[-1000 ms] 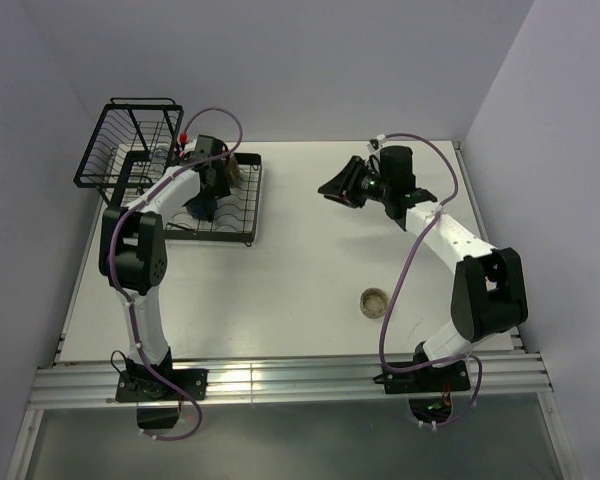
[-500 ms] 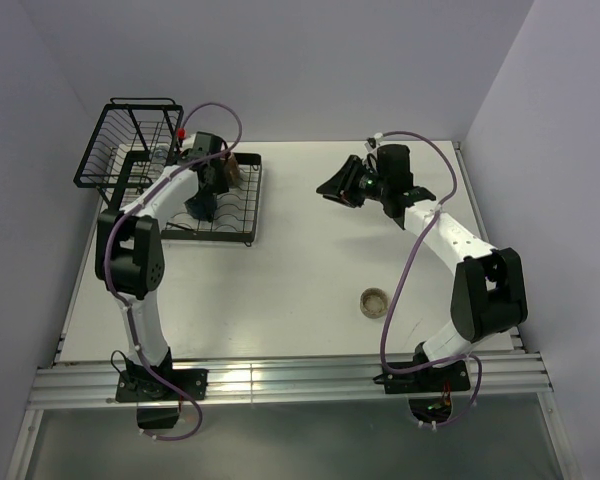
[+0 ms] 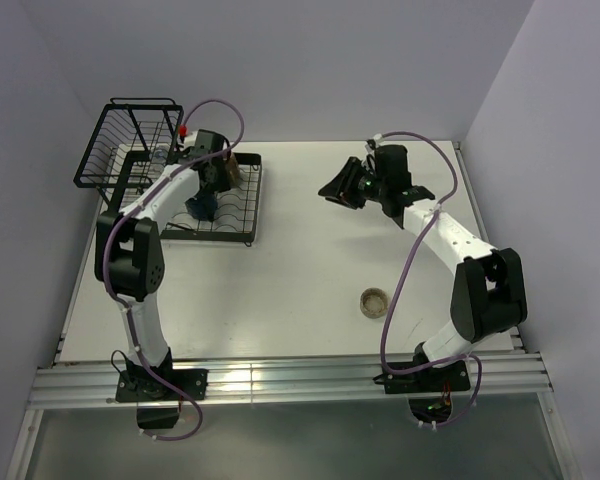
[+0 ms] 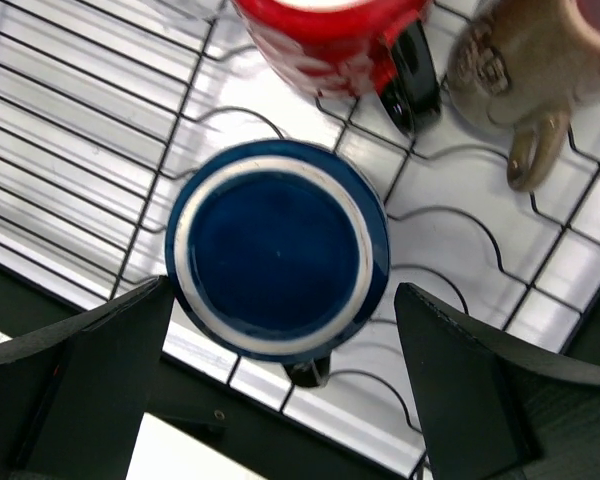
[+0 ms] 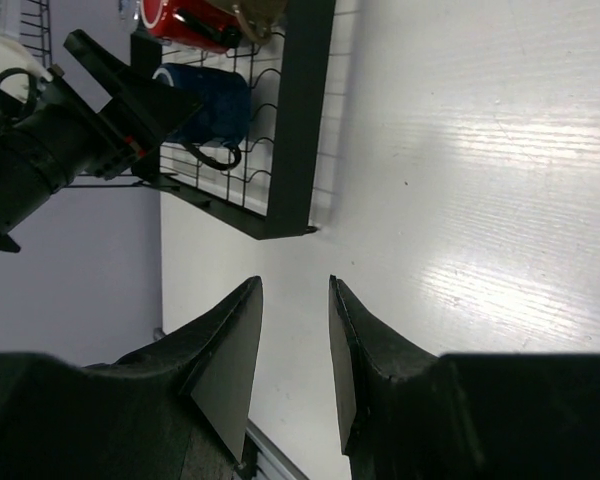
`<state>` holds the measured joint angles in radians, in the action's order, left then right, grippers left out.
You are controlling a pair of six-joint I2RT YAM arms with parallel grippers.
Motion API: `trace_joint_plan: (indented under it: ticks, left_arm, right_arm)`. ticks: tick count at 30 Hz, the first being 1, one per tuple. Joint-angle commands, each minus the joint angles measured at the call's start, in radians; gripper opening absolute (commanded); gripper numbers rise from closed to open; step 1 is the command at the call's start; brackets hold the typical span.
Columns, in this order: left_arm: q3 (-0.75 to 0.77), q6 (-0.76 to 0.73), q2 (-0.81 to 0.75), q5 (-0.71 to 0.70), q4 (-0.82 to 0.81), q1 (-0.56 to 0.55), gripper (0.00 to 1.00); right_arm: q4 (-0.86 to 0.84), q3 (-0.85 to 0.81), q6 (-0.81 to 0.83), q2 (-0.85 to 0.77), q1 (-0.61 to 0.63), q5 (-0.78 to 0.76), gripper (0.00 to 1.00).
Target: Load the cups into the dish rack
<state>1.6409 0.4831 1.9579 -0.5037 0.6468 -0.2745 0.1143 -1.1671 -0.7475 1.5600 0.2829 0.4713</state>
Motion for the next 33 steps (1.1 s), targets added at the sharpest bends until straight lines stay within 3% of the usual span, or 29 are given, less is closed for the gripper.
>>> trace_joint_plan:
  ticks: [1, 9, 15, 20, 25, 33]
  left_arm:
    - [0.074, -0.023, -0.102, -0.044, -0.001, -0.043, 0.99]
    - [0.079, -0.041, -0.146, 0.005, -0.016, -0.13, 0.99]
    - [0.103, -0.04, -0.132, 0.011, -0.001, -0.141, 0.99]
    - [0.053, -0.046, -0.16, 0.096, -0.038, -0.149, 0.99]
    - [-0.039, -0.034, -0.217, 0.224, -0.128, -0.181, 0.99]
    - [-0.087, -0.021, -0.269, 0.309, -0.191, -0.227, 0.99]
  right_arm:
    - [0.028, -0.051, 0.036, -0.037, 0.016, -0.062, 0.41]
    - [0.119, -0.022, 0.077, -0.089, 0.024, -0.201, 0.4]
    - [0.185, -0.02, 0.111, -0.115, 0.056, -0.289, 0.4]
    - [0.269, -0.014, 0.12, -0.144, 0.087, -0.402, 0.37]
    - [0.337, 0.081, 0.097, -0.233, 0.157, -0.542, 0.35]
    - [0.425, 0.291, -0.061, -0.42, 0.312, -0.65, 0.29]
